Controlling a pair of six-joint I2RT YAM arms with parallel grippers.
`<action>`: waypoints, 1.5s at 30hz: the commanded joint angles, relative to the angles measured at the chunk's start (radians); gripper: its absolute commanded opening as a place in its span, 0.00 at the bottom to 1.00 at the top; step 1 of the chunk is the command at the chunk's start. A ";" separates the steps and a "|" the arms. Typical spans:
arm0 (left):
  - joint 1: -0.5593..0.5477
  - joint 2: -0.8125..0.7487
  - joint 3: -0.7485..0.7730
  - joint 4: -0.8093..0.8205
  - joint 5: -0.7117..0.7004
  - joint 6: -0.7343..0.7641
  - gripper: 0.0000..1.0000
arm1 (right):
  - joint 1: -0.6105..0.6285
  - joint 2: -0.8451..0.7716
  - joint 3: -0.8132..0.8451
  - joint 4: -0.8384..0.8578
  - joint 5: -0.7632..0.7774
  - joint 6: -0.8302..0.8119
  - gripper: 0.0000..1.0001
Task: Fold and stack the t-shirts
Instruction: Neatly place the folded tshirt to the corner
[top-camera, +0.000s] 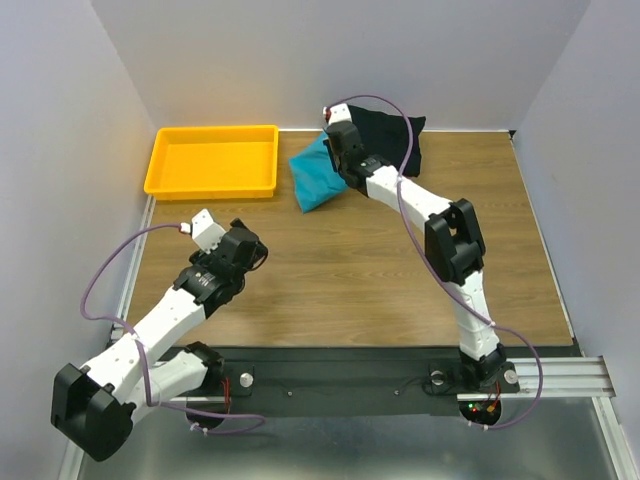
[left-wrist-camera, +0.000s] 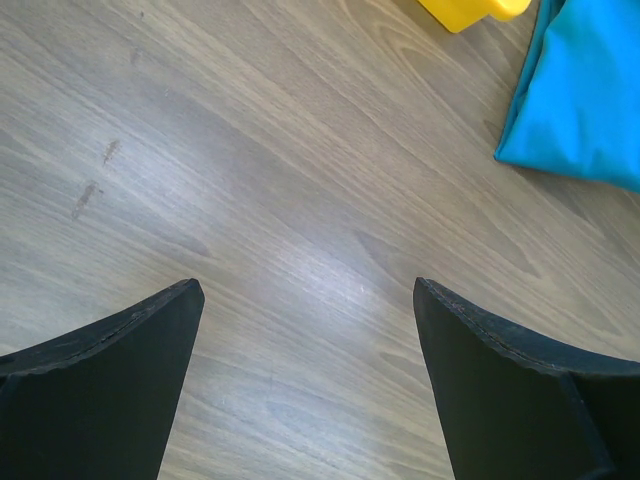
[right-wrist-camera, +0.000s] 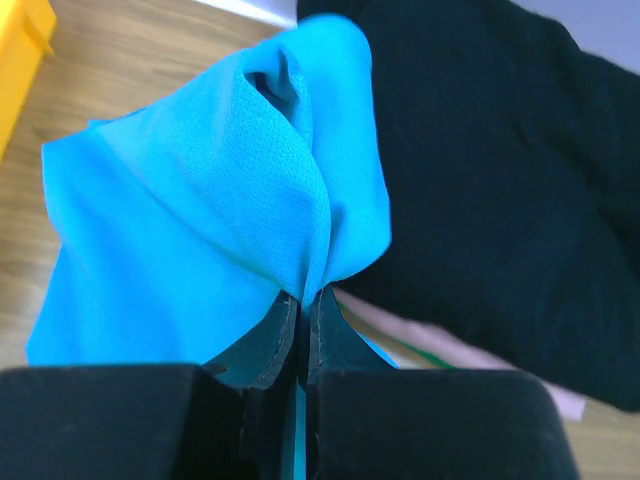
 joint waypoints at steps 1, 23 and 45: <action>0.006 0.022 0.065 0.014 -0.044 0.028 0.98 | -0.013 0.040 0.172 0.059 -0.036 -0.030 0.00; 0.013 0.042 0.052 0.009 -0.020 0.024 0.98 | -0.207 -0.033 0.335 0.056 -0.130 0.109 0.00; 0.016 0.096 0.075 0.018 0.009 0.050 0.99 | -0.378 -0.073 -0.013 0.051 -0.190 0.224 0.31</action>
